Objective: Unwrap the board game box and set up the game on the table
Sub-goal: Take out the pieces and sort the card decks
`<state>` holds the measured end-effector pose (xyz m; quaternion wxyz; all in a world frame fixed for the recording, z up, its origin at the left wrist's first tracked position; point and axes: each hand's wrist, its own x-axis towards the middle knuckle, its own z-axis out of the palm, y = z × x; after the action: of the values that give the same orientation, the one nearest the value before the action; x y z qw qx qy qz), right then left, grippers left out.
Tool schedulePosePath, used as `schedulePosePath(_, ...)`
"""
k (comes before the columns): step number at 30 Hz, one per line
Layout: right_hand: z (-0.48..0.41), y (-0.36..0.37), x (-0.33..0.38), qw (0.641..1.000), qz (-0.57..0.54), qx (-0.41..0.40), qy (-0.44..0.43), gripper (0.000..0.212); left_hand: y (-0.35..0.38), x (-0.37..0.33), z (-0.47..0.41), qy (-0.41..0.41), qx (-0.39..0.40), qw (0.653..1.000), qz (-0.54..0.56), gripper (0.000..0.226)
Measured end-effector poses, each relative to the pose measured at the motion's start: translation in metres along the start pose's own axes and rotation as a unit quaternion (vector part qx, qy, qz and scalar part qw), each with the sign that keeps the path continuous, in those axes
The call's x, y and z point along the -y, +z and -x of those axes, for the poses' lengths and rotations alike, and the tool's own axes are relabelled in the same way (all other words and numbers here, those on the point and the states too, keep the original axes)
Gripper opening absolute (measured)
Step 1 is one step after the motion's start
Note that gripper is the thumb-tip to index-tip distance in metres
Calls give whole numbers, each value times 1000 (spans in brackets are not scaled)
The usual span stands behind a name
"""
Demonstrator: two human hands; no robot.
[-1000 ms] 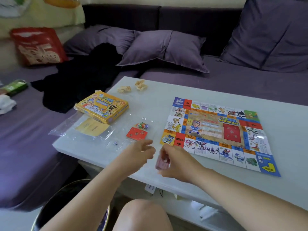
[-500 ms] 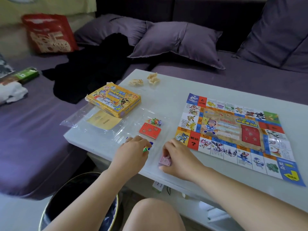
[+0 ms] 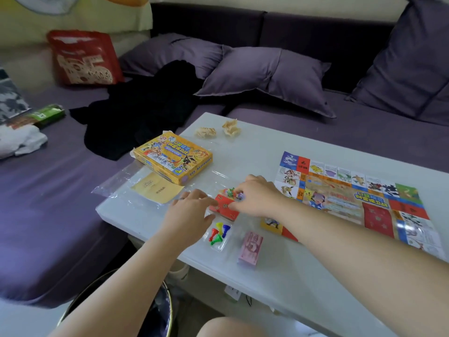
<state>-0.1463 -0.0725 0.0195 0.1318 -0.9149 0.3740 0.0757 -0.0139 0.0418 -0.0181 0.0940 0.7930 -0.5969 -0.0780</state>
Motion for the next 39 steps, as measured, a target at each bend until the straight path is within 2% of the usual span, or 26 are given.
schedulePosePath(2,-15,1,5,997,37,62,6,58,3,2,-6,25,23,999,8,42)
schedulePosePath(4,-25,4,9,994,51,100,9,57,5,6,-8,35,41,998,26,46)
schedulePosePath(7,-34,3,11,993,30,111,24,41,6,10,-7,44,43,998,22,44)
schedulePosePath(13,-46,-3,16,986,-15,156,58,47,17,13,-7,45,2,999,6,42)
schedulePosePath(18,-49,-17,27,975,-6,211,64,31,20,15,-9,47,-7,999,21,46)
schedulePosePath(21,-52,-16,31,972,-3,225,68,45,21,15,-10,36,-4,999,27,54)
schedulePosePath(26,-53,-12,30,973,-43,211,79,42,22,13,-9,13,-16,999,36,86)
schedulePosePath(29,-50,-13,25,974,-94,189,79,39,22,13,-11,8,-11,999,34,95)
schedulePosePath(34,-42,-7,18,980,-136,141,27,34,16,7,-8,-5,-12,1000,14,98)
schedulePosePath(37,-36,-11,14,988,-131,77,-20,25,8,2,-5,0,-20,1000,-20,98)
schedulePosePath(39,-26,-25,11,983,-173,36,-47,18,-3,-3,-2,5,-42,999,1,92)
